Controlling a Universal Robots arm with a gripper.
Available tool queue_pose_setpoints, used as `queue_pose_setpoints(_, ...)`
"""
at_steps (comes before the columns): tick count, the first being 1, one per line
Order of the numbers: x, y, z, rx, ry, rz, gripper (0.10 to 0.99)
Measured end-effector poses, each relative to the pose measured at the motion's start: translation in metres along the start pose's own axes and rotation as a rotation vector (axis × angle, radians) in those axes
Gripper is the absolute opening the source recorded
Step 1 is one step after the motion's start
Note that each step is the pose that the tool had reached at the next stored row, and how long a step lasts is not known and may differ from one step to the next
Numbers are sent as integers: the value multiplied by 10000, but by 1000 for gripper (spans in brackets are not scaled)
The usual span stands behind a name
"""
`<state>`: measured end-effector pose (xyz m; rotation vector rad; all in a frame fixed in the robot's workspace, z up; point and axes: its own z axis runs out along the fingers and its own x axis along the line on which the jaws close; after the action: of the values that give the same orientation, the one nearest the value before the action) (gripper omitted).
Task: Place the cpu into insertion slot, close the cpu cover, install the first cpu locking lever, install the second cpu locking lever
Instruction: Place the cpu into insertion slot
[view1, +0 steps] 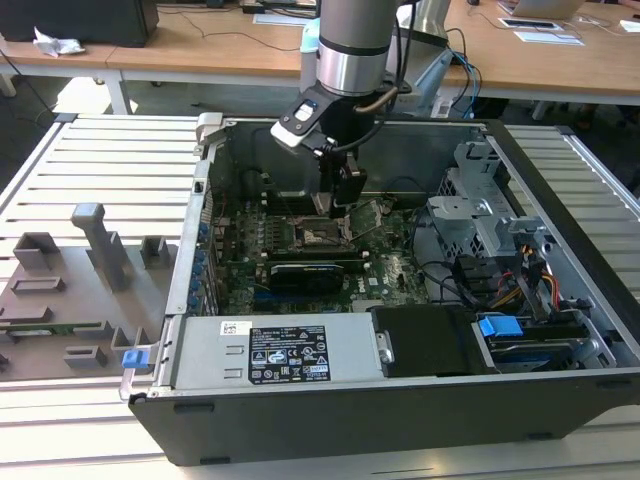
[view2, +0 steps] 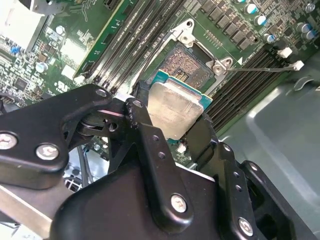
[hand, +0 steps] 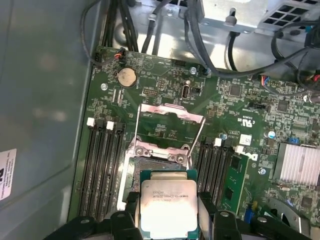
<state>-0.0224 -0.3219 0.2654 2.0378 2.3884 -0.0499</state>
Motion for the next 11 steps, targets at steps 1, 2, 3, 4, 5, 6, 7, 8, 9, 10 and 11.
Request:
queue_pose_setpoints(1, 0, 0, 0, 3, -3, 118, 545)
queue_pose_setpoints(2, 0, 0, 0, 5, -4, 196, 545)
queue_pose_setpoints(3, 0, 1, 0, 8, -5, 309, 545)
queue_pose_setpoints(4, 0, 1, 0, 11, -7, 416, 545)
queue_pose_setpoints(5, 0, 1, 0, 14, -8, 495, 545)
queue_pose_setpoints(6, 0, 1, 0, 18, -12, 656, 545)
queue_pose_setpoints(7, 0, 1, 0, 21, -14, 755, 545)
queue_pose_setpoints(8, 0, 1, 0, 23, -16, 822, 545)
queue_pose_setpoints(9, 0, 2, 0, 26, -18, 936, 545)
queue_pose_setpoints(10, 0, 2, 0, 32, -23, 1126, 545)
queue_pose_setpoints(11, 0, 2, 0, 36, -26, 1253, 545)
